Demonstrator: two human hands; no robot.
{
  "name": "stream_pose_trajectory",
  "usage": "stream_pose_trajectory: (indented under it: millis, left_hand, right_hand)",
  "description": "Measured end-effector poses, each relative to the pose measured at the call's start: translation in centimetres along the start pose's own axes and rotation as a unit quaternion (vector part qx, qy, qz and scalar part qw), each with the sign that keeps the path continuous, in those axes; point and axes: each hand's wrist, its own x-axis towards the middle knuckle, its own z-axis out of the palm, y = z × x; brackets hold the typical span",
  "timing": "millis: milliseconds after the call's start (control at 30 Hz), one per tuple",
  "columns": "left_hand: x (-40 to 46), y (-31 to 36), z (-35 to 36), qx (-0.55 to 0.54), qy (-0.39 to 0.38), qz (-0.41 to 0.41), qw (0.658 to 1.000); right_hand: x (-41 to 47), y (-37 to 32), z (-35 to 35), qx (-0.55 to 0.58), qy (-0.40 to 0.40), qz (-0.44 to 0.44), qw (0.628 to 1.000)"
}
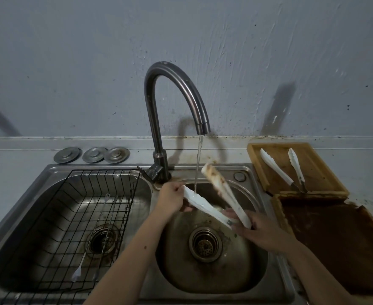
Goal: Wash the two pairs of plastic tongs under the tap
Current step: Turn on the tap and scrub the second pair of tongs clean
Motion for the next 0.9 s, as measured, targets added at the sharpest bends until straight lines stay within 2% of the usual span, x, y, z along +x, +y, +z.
stream_pose_trajectory:
  millis: [100, 200, 300, 400, 467, 500, 600, 800, 900]
  left_hand:
    - [0.1, 0.0, 0.1, 0.039, -0.016, 0.012, 0.999]
    - [0.4, -0.8, 0.7, 0.153, -0.002, 0.091, 0.984]
    - [0.2, -1.4, 1.6, 0.155, -0.010, 0.124, 0.980]
    - [0.1, -1.8, 2.3, 0.143, -0.006, 0.118, 0.983]
    - [-0.1, -1.8, 2.2, 0.074, -0.013, 0.071, 0.995]
    - [-0.4, -1.8, 2.0, -0.006, -0.037, 0.038, 0.999]
    - [-1.1, -1.9, 1.5, -0.240, -0.121, -0.038, 0.962]
    - [-1.5, -3.0, 0.1, -0.323, -0.167, -0.076, 0.928]
    - [-1.3, -2.9, -0.3, -0.334, -0.161, -0.071, 0.926]
  right_hand:
    - [-0.2, -0.6, -0.3, 0.128, -0.013, -0.057, 0.990]
    - [0.0, -1.8, -0.5, 0.239, 0.020, -0.037, 0.970]
    - [0.8, -2.7, -0.3, 0.188, 0.081, -0.020, 0.979]
    - [2.2, -3.9, 0.3, 0.144, 0.104, -0.035, 0.984]
    - [3.3, -4.4, 1.1, 0.115, 0.105, -0.021, 0.988]
    - [3.9, -4.7, 1.6, 0.088, 0.108, -0.007, 0.990]
    - [5.4, -5.6, 3.1, 0.046, 0.106, 0.006, 0.993]
    - [7.6, -6.7, 5.8, 0.004, 0.107, 0.000, 0.994]
    - [8.3, -7.0, 6.4, -0.020, 0.114, 0.018, 0.993]
